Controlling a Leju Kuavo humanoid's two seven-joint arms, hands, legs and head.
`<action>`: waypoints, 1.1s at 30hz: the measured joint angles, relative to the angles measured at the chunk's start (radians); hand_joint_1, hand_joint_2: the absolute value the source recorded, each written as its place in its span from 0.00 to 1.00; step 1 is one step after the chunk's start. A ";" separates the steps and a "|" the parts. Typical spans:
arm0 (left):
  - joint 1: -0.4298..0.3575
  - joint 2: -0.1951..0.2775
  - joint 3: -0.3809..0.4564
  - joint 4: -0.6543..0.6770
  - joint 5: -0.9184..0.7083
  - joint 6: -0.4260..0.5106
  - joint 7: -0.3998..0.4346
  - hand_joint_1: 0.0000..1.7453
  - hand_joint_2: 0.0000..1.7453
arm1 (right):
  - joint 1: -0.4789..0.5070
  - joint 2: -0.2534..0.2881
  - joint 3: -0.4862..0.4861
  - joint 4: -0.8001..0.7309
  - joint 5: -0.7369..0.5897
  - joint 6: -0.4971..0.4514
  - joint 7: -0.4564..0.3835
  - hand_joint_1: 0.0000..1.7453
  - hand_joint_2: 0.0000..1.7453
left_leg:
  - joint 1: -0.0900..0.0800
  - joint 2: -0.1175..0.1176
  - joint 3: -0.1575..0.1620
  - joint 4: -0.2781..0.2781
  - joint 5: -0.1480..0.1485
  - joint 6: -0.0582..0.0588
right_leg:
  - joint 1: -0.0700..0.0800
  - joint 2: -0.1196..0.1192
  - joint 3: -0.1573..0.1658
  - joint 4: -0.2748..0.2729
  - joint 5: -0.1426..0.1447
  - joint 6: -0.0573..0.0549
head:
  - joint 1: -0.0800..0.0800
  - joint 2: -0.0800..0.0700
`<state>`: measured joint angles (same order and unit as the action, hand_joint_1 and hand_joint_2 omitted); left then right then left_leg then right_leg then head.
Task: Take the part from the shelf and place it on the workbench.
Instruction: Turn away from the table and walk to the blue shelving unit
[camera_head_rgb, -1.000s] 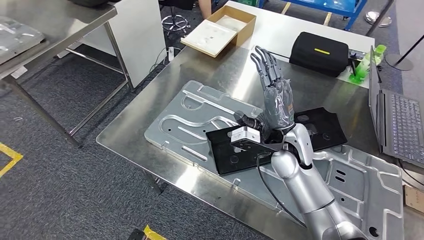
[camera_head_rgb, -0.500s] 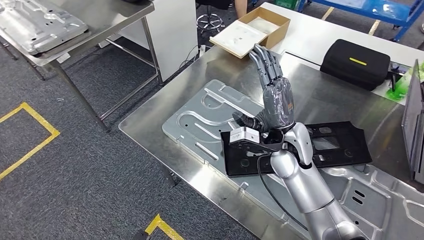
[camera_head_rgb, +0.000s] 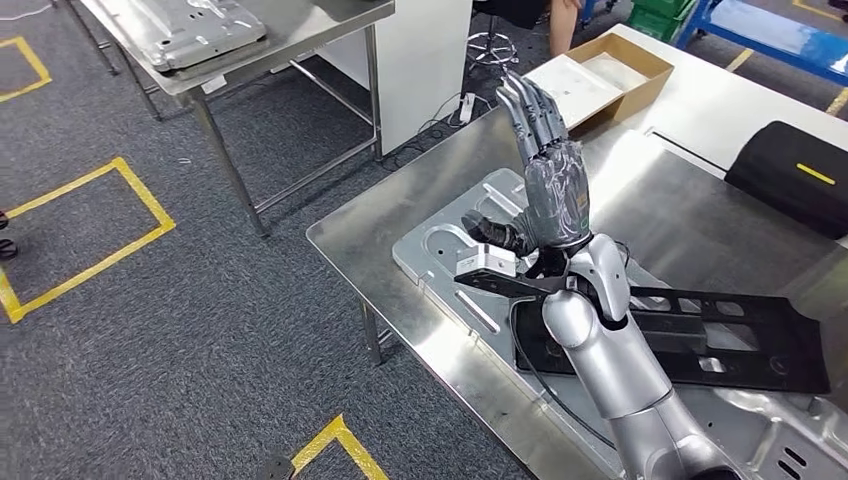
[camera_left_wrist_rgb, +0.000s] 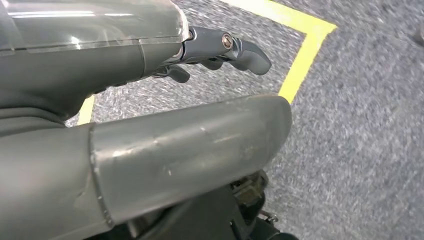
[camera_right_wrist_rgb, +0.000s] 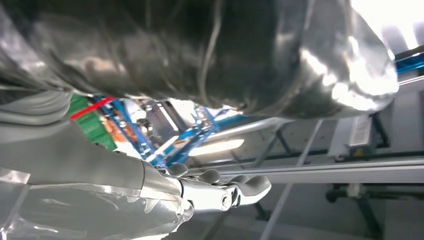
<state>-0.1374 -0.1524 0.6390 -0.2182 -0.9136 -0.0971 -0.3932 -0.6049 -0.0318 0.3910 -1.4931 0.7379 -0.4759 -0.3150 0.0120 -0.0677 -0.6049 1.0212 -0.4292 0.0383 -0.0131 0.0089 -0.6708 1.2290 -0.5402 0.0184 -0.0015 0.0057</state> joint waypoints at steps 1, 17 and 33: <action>0.000 -0.001 0.000 0.000 0.000 -0.001 0.000 0.00 0.00 | -0.007 0.000 0.001 0.000 0.001 0.002 0.001 0.00 0.00 | 0.000 -0.012 0.000 0.001 0.000 -0.001 | 0.000 0.022 0.031 -0.071 0.038 -0.006 | 0.000 0.000; -0.002 -0.005 0.000 0.000 -0.001 0.007 -0.003 0.00 0.00 | -0.034 0.000 0.019 0.000 0.016 0.014 0.014 0.00 0.00 | 0.002 0.100 -0.041 0.077 -0.019 -0.052 | 0.003 -0.092 0.096 -0.207 0.068 -0.032 | -0.006 0.000; -0.003 -0.010 0.004 0.000 0.011 0.013 -0.009 0.00 0.00 | -0.033 -0.014 0.021 -0.003 0.022 0.013 0.018 0.00 0.00 | 0.000 -0.030 -0.014 0.001 0.012 -0.006 | -0.002 0.052 0.070 -0.156 0.062 -0.011 | -0.004 0.000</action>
<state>-0.1403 -0.1623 0.6433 -0.2181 -0.9024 -0.0838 -0.4026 -0.6382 -0.0462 0.4120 -1.4962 0.7595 -0.4633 -0.2968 0.0123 -0.0975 -0.6192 1.0225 -0.4174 0.0324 -0.0146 0.0613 -0.6004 1.0735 -0.4777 0.0071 -0.0052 0.0057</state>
